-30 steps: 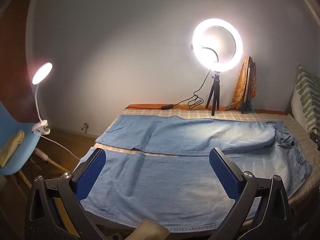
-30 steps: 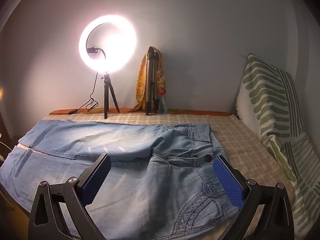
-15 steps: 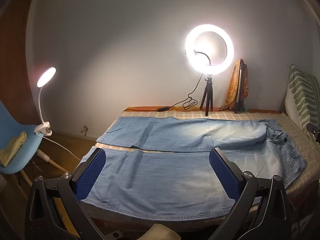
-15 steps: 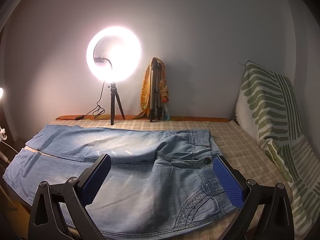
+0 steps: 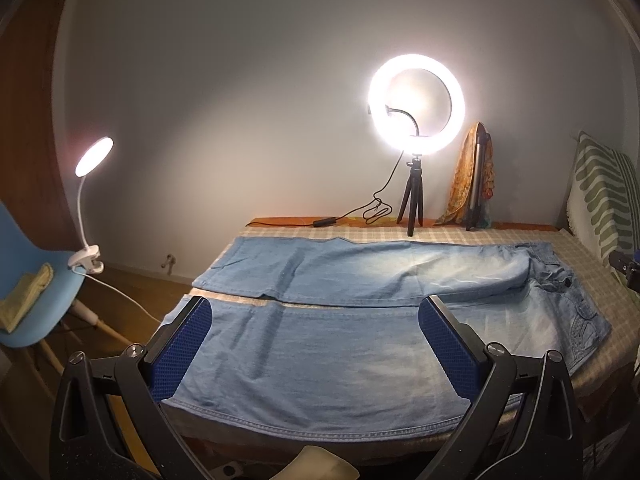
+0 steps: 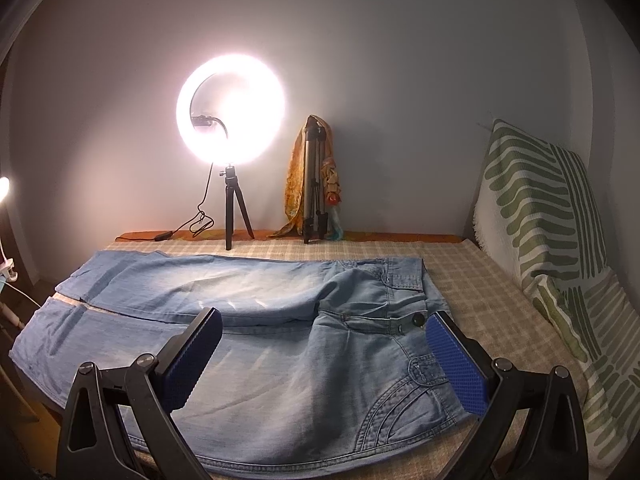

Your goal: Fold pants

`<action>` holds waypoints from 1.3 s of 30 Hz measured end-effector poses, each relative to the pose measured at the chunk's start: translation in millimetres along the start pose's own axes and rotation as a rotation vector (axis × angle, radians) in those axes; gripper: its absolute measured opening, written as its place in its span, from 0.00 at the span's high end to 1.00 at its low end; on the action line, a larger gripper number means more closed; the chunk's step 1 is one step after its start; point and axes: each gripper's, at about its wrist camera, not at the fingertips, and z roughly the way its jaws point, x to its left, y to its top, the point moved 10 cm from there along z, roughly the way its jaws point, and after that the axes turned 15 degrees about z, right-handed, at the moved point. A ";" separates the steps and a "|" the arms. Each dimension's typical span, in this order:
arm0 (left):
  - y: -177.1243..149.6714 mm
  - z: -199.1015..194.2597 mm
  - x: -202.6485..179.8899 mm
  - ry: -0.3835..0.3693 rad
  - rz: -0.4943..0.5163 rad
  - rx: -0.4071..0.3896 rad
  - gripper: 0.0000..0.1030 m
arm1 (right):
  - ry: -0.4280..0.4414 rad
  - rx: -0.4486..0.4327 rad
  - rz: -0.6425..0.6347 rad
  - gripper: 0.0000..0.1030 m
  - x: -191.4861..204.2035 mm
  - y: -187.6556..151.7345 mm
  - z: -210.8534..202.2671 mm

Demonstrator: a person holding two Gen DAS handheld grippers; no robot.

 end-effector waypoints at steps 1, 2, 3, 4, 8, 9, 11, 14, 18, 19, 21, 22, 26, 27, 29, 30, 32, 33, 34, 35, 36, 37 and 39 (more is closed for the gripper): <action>-0.2 0.5 -0.4 -0.002 -0.001 0.001 0.00 | 0.000 0.000 0.000 0.00 0.3 -0.4 0.6; -0.4 0.8 -1.2 -0.001 -0.001 0.002 0.00 | 0.001 0.001 0.000 0.00 0.9 -1.6 0.5; -0.3 0.8 -1.0 -0.001 -0.001 0.002 0.00 | 0.002 0.003 0.002 0.00 1.0 -2.0 0.9; -0.1 1.0 -1.0 -0.002 0.000 0.002 0.00 | 0.002 0.003 0.004 0.00 0.7 -1.8 1.1; 2.7 1.1 -4.2 0.001 0.001 -0.004 0.00 | 0.003 0.004 0.006 0.00 -0.1 -1.1 1.6; 3.1 1.1 -4.2 0.001 0.001 -0.004 0.00 | 0.003 0.003 0.005 0.00 -0.1 -1.0 1.7; 3.2 0.8 -5.1 0.004 0.001 -0.006 0.00 | 0.002 0.005 0.004 0.00 -0.5 -0.7 2.1; 3.4 1.3 -7.1 0.002 0.000 -0.006 0.00 | 0.002 0.006 0.006 0.00 -0.4 -1.0 2.7; 3.7 1.7 -8.0 0.004 0.002 -0.007 0.00 | 0.000 0.007 0.008 0.00 -1.4 -0.9 4.0; 3.6 1.9 -8.7 0.003 0.003 -0.007 0.00 | -0.002 0.007 0.009 0.00 -1.8 -0.9 4.7; 4.0 2.2 -9.7 0.002 0.003 -0.006 0.00 | 0.001 0.011 0.012 0.00 -2.1 -1.5 6.1; 4.1 2.4 -9.8 0.002 0.003 -0.005 0.00 | 0.001 0.011 0.010 0.00 -1.9 -1.9 5.8; 5.2 2.3 -9.1 0.005 0.001 -0.008 0.00 | 0.003 0.011 0.007 0.00 -1.3 -2.5 6.5; 5.5 2.1 -8.9 0.004 0.000 -0.009 0.00 | 0.003 0.010 0.006 0.00 -0.9 -2.6 6.8; 6.1 1.9 -8.4 0.007 -0.001 -0.010 0.00 | 0.004 0.011 0.007 0.00 -0.8 -2.9 7.5; 6.4 1.6 -8.7 0.007 -0.002 -0.011 0.00 | 0.004 0.012 0.007 0.00 -0.6 -3.2 7.5; 6.8 1.3 -9.1 0.005 -0.002 -0.012 0.00 | 0.006 0.014 0.008 0.00 -0.2 -4.0 7.7; 7.1 1.4 -8.7 0.004 -0.003 -0.012 0.00 | 0.004 0.013 0.007 0.00 -0.2 -3.9 7.9; 7.4 1.2 -9.2 0.004 -0.003 -0.012 0.00 | 0.005 0.014 0.007 0.00 -0.3 -3.8 7.9; 7.8 1.0 -9.8 0.003 -0.002 -0.013 0.00 | 0.005 0.014 0.008 0.00 -0.3 -3.7 8.0; 7.8 1.1 -9.8 0.004 -0.001 -0.014 0.00 | 0.006 0.014 0.008 0.00 0.1 -4.0 8.4; 8.1 1.3 -9.4 0.003 -0.001 -0.014 0.00 | 0.004 0.014 0.008 0.00 0.0 -3.9 8.5; 7.9 1.3 -8.9 0.002 -0.002 -0.013 0.00 | 0.004 0.015 0.009 0.00 0.1 -4.6 8.8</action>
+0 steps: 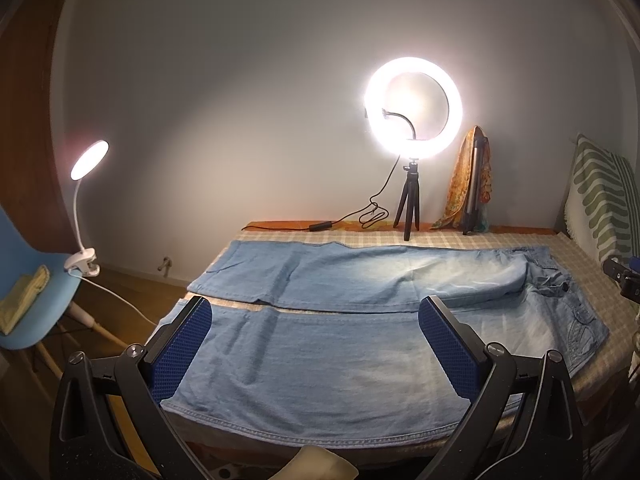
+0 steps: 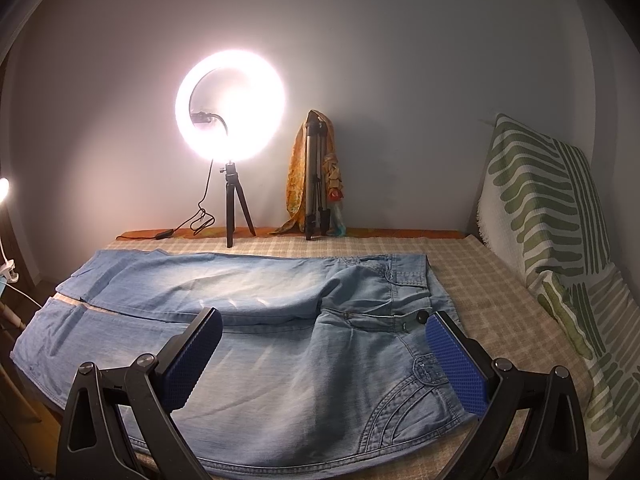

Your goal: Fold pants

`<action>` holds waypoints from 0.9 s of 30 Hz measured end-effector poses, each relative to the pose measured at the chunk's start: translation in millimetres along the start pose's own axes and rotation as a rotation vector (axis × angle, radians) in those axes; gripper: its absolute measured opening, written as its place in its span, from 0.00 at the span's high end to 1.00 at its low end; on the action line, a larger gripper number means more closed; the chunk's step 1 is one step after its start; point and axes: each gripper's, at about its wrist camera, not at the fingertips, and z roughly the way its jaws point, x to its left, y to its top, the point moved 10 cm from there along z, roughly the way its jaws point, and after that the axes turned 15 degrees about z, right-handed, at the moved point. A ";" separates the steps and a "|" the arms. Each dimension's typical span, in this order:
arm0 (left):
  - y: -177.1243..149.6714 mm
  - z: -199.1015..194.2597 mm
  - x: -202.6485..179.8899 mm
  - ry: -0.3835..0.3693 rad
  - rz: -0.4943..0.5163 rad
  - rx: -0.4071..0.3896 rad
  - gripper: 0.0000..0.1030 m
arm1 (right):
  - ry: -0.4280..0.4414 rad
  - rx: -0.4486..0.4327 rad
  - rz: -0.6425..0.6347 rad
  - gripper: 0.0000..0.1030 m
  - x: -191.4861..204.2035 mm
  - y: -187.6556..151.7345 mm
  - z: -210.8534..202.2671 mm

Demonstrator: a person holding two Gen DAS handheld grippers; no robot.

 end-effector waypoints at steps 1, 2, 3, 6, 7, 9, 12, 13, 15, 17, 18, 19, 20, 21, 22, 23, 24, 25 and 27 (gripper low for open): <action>0.0 0.0 -0.3 0.000 0.000 0.000 0.00 | 0.002 0.002 0.001 0.00 0.4 -0.2 0.0; -0.1 -0.1 -0.2 0.001 0.000 0.000 0.00 | 0.004 0.004 0.002 0.00 0.7 -0.4 0.6; 0.1 -0.2 -0.7 0.001 -0.001 0.001 0.00 | 0.003 0.005 0.003 0.00 0.9 -0.6 0.9; 0.6 0.1 -1.5 -0.003 -0.002 0.004 0.00 | 0.005 0.005 0.003 0.00 0.9 -0.5 0.9; 0.8 0.8 -1.5 -0.005 -0.002 0.004 0.00 | 0.006 0.005 0.005 0.00 0.6 -0.6 1.2; 2.4 -0.1 -2.3 -0.005 0.000 0.000 0.00 | 0.004 0.004 0.005 0.00 0.4 -0.3 1.5; 3.0 1.2 0.0 -0.004 0.002 -0.002 0.00 | 0.006 0.008 0.006 0.00 -0.7 -0.6 2.1; 3.0 1.7 -0.6 -0.007 0.002 0.001 0.00 | 0.006 0.010 0.007 0.00 -0.8 -0.8 2.9; 3.1 3.0 0.4 -0.010 -0.001 0.005 0.00 | 0.008 0.014 0.009 0.00 -1.6 -0.3 4.3; 3.4 4.4 1.7 -0.011 0.000 0.007 0.00 | 0.008 0.014 0.009 0.00 -1.6 0.1 5.6; 3.4 4.4 1.8 -0.011 0.000 0.006 0.00 | 0.008 0.016 0.009 0.00 -1.2 0.1 6.5; 3.7 5.3 2.0 -0.011 0.001 0.007 0.00 | 0.011 0.018 0.009 0.00 -0.4 0.0 7.6; 3.7 6.3 2.3 -0.011 0.001 0.007 0.00 | 0.013 0.019 0.009 0.00 0.0 0.0 8.5; 3.4 7.5 2.5 -0.010 0.001 0.008 0.00 | 0.013 0.019 0.008 0.00 0.5 -0.5 9.1; 3.2 9.7 2.7 -0.010 0.001 0.010 0.00 | 0.014 0.021 0.007 0.00 0.8 -0.7 10.2; 2.7 11.9 2.7 -0.010 0.001 0.013 0.00 | 0.017 0.023 0.006 0.00 1.5 -1.0 11.2; 2.1 13.5 2.9 -0.010 0.001 0.016 0.00 | 0.021 0.024 0.008 0.00 1.8 -0.7 12.0; 1.4 16.9 3.5 -0.010 -0.001 0.021 0.00 | 0.027 0.025 0.010 0.00 2.2 -0.3 12.8; 0.7 21.7 4.8 -0.009 -0.007 0.027 0.00 | 0.034 0.023 0.010 0.00 3.1 1.8 15.2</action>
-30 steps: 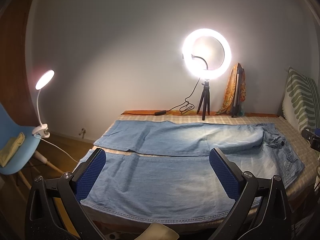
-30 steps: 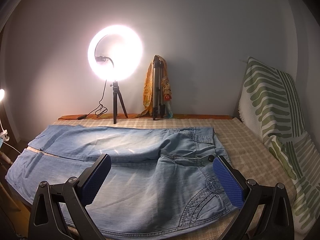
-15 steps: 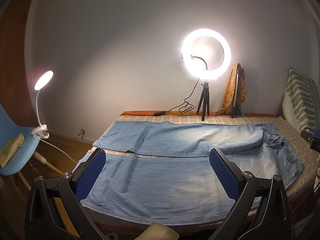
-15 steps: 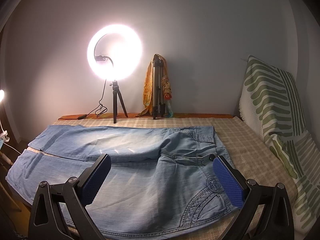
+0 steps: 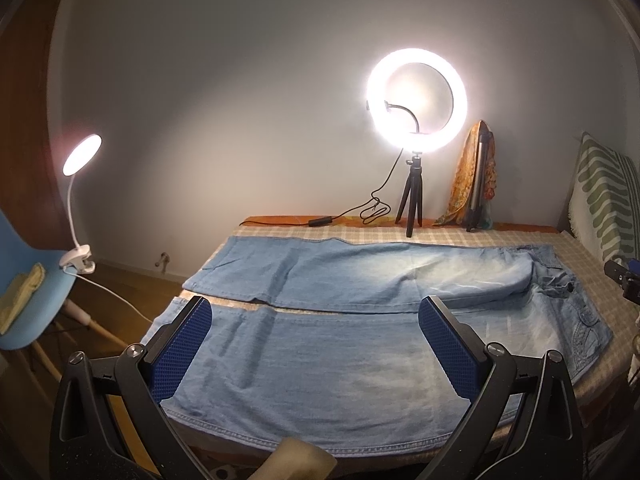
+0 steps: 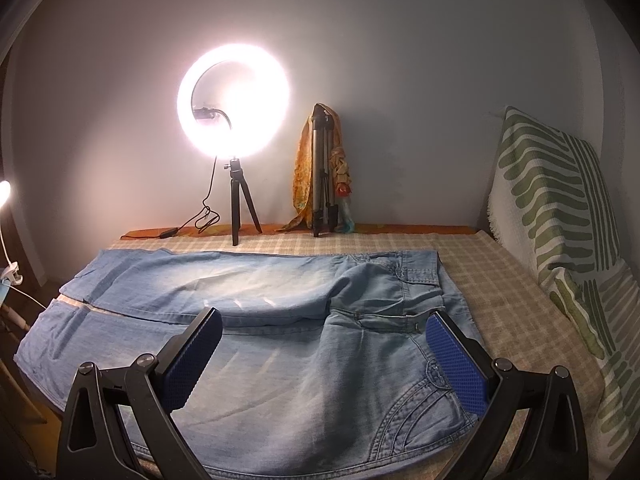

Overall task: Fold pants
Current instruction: 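Move both tools toward the waistband end of the jeans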

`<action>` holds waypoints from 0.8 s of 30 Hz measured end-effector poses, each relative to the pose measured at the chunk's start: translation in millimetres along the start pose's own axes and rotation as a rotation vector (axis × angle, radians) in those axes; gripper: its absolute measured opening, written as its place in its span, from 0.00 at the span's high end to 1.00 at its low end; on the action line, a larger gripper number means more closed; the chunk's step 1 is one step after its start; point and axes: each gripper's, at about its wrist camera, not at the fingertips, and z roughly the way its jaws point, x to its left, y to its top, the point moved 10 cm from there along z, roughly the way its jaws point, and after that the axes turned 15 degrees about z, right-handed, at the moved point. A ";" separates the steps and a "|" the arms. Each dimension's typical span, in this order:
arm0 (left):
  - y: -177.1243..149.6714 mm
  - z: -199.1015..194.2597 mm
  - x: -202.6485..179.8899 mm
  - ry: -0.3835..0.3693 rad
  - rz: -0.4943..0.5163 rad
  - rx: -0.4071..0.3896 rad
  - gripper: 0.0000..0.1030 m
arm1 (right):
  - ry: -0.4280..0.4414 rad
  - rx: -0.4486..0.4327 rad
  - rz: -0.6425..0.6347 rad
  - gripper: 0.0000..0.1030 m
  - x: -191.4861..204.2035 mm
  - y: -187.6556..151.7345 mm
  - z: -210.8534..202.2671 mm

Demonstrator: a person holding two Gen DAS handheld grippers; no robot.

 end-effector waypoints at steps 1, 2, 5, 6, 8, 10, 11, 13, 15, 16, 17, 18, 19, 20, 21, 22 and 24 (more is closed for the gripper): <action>0.1 3.9 2.5 0.000 -0.006 0.005 0.00 | 0.000 -0.001 0.001 0.00 -0.2 1.7 1.5; -0.1 6.0 4.0 -0.001 -0.010 0.009 0.00 | 0.005 0.002 0.002 0.00 0.9 3.4 3.8; 3.8 14.4 8.5 -0.022 -0.031 0.018 0.00 | 0.038 0.012 0.011 0.00 4.1 9.0 10.2; 5.0 16.5 11.9 -0.016 -0.037 0.018 0.00 | 0.043 0.007 0.011 0.00 5.3 10.9 12.2; 7.6 20.5 21.1 -0.005 -0.053 0.013 0.00 | 0.048 0.004 0.008 0.00 8.6 13.9 19.4; 9.7 28.3 30.1 -0.026 -0.069 0.003 0.00 | 0.067 0.023 0.010 0.00 13.6 13.6 27.2; 10.0 30.1 29.6 -0.029 -0.070 0.005 0.00 | 0.082 0.032 0.009 0.00 17.0 13.7 31.0; 8.0 42.6 39.9 -0.040 -0.081 0.028 0.00 | 0.100 0.042 -0.007 0.00 24.1 14.1 38.5; 5.1 49.7 45.8 -0.032 -0.079 0.051 0.00 | 0.116 0.040 -0.028 0.00 30.5 16.6 45.9; 4.7 59.0 53.4 -0.019 -0.073 0.076 0.00 | 0.132 0.033 -0.037 0.00 34.9 18.7 50.0; 4.2 63.6 58.1 -0.009 -0.069 0.087 0.00 | 0.152 0.027 -0.046 0.00 39.4 21.0 54.4; 3.8 66.2 60.9 -0.002 -0.066 0.093 0.00 | 0.164 0.025 -0.053 0.00 43.2 22.4 58.8; 5.0 74.7 67.1 0.014 -0.057 0.111 0.00 | 0.173 0.031 -0.063 0.00 46.9 24.1 65.5; 5.3 78.0 70.1 0.018 -0.055 0.117 0.00 | 0.178 0.041 -0.074 0.00 50.4 25.4 72.6; 6.7 83.5 73.0 0.021 -0.053 0.125 0.00 | 0.182 0.050 -0.086 0.00 54.1 26.5 79.9; 9.4 94.2 77.4 0.017 -0.052 0.144 0.00 | 0.186 0.055 -0.101 0.00 58.0 28.3 87.6; 12.8 109.4 79.7 0.004 -0.048 0.173 0.00 | 0.194 0.060 -0.130 0.00 65.0 32.1 102.1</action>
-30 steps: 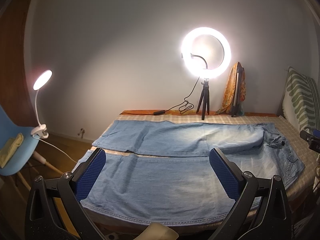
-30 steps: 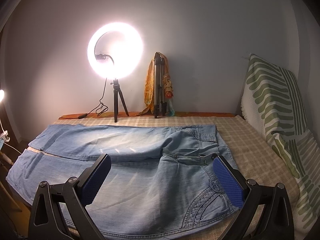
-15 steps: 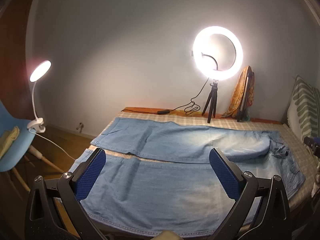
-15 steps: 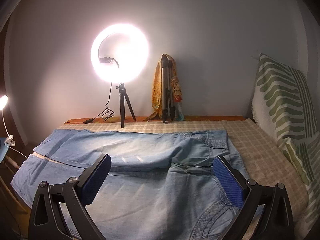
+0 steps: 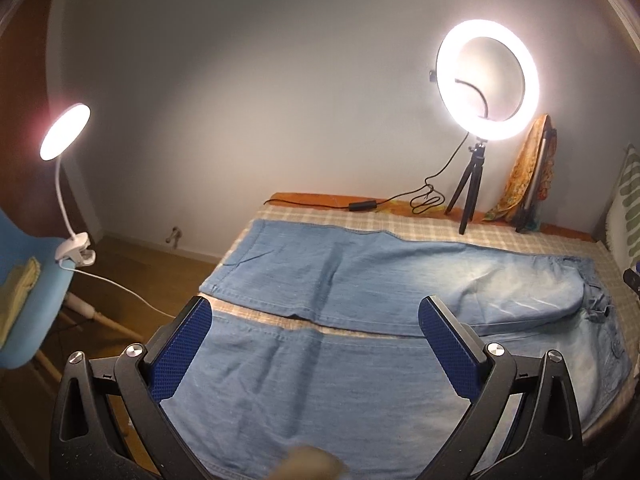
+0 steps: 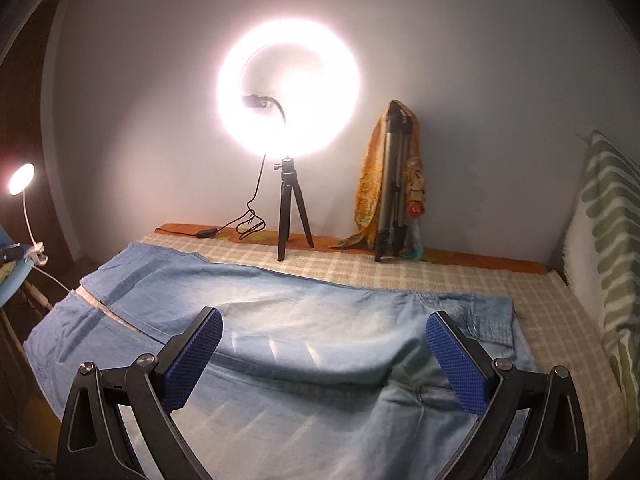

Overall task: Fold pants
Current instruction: 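Move both tools toward the waistband end of the jeans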

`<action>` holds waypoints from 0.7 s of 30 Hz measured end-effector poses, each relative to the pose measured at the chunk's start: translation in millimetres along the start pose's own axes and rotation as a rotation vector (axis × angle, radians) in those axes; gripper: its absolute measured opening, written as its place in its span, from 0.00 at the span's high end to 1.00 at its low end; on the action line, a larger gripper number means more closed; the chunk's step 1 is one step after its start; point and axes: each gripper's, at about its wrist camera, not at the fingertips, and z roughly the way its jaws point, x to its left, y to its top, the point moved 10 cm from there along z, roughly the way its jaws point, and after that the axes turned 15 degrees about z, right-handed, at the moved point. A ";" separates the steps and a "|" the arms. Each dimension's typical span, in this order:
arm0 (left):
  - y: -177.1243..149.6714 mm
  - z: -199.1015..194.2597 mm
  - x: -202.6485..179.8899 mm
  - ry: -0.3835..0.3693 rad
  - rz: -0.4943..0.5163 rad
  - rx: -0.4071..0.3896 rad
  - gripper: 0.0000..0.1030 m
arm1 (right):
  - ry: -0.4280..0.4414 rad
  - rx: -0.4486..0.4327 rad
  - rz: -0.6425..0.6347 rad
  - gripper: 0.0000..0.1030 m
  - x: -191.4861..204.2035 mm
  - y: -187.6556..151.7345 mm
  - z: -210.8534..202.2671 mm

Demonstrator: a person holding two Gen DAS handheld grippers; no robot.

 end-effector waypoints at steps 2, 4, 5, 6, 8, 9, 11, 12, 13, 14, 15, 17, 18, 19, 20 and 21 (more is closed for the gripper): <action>6.2 13.0 4.2 0.002 -0.003 0.017 0.00 | 0.009 0.015 -0.027 0.00 4.8 4.3 16.2; 10.8 32.1 11.4 -0.010 -0.019 0.056 0.00 | 0.030 0.041 -0.059 0.00 10.4 7.8 34.9; 10.6 38.7 13.1 -0.022 -0.032 0.072 0.00 | 0.040 0.054 -0.074 0.00 13.5 8.9 44.2; 9.8 44.6 16.0 -0.029 -0.048 0.089 0.00 | 0.051 0.066 -0.087 0.00 16.3 10.5 53.5; 11.4 64.4 27.6 -0.023 -0.081 0.127 0.00 | 0.077 0.093 -0.104 0.00 20.6 13.2 73.8; 14.0 76.3 33.2 -0.007 -0.076 0.143 0.00 | 0.090 0.107 -0.110 0.00 22.5 14.0 82.8; 19.8 91.3 38.5 0.016 -0.053 0.153 0.02 | 0.111 0.145 -0.131 0.00 27.1 14.6 104.1; 22.3 96.6 39.1 0.018 -0.048 0.158 0.02 | 0.115 0.159 -0.146 0.00 29.5 14.6 114.7; 26.1 109.9 40.0 0.016 -0.046 0.170 0.02 | 0.117 0.175 -0.165 0.01 31.3 14.5 125.4; 28.3 118.6 41.1 0.015 -0.054 0.179 0.02 | 0.116 0.194 -0.186 0.01 32.4 13.8 137.0; 30.1 127.8 41.0 0.013 -0.062 0.186 0.02 | 0.116 0.221 -0.213 0.03 34.0 11.3 151.8; 32.4 140.7 39.5 0.009 -0.066 0.198 0.02 | 0.118 0.259 -0.242 0.06 35.7 6.5 171.3; 34.3 153.3 37.9 0.013 -0.064 0.209 0.02 | 0.121 0.278 -0.254 0.07 36.6 4.0 183.2; 35.2 159.7 37.4 0.014 -0.064 0.214 0.02 | 0.124 0.300 -0.264 0.08 37.0 0.8 197.1; 36.5 168.1 36.7 0.012 -0.065 0.220 0.02 | 0.127 0.313 -0.269 0.08 37.3 -0.6 205.8; 36.6 180.8 35.4 0.014 -0.068 0.235 0.02 | 0.131 0.327 -0.275 0.09 37.7 -2.8 216.0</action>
